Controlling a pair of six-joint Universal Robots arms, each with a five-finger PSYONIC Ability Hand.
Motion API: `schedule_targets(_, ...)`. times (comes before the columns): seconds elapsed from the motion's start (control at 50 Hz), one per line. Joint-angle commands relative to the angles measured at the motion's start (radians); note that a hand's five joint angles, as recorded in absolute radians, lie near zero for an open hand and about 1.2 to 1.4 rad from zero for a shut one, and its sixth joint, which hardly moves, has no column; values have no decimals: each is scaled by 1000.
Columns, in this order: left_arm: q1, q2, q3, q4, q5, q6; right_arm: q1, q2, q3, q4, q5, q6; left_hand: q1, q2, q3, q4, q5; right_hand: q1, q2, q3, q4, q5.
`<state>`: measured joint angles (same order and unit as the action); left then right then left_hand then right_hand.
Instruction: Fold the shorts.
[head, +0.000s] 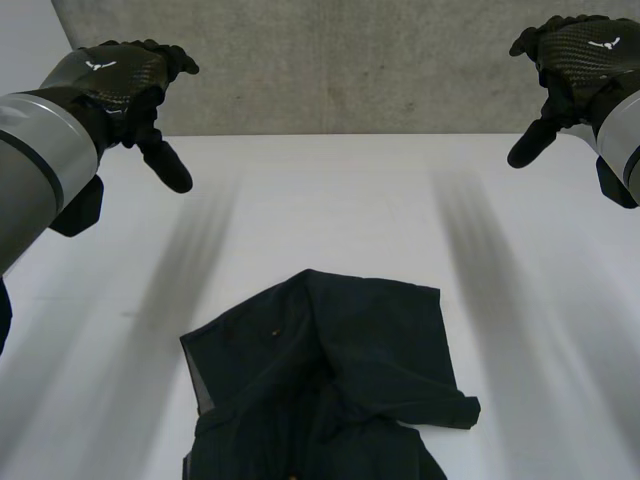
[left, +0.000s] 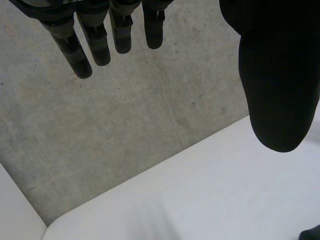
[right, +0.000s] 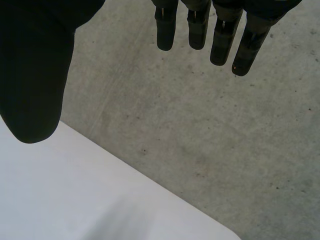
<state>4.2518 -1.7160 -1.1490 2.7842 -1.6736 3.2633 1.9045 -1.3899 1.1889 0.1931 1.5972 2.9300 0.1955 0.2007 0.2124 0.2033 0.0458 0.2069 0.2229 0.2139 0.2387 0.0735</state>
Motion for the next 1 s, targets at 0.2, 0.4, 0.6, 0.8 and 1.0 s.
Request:
schedule_targets(0.2, 3, 21, -26, 2, 2, -2, -2, 2, 15, 5, -25, -9, -17, -22, -34, -25, -42, -32, -48, -39, -64, -74)
schedule_targets(0.4, -15, 65, -193, 14, 11, 13, -5, 38, 57, 109, -210, -195, 3, -2, -14, -4, -22, -32, -48, -39, -64, -74)
schedule_targets(0.6, -27, 153, -627, 94, 164, 275, -8, 124, 74, 239, -252, -387, 15, 10, -2, 7, -10, -32, -48, -39, -64, -74)
schedule_targets(0.8, -33, 207, -824, 130, 180, 338, -5, 143, 74, 236, -255, -387, 71, 66, 54, 63, 46, -32, -48, -39, -64, -74)
schedule_targets(1.0, -81, 60, -835, 273, 172, 337, -2, 153, 86, 227, -255, -387, 720, 715, 703, 712, 695, -32, -48, -39, -64, -74)
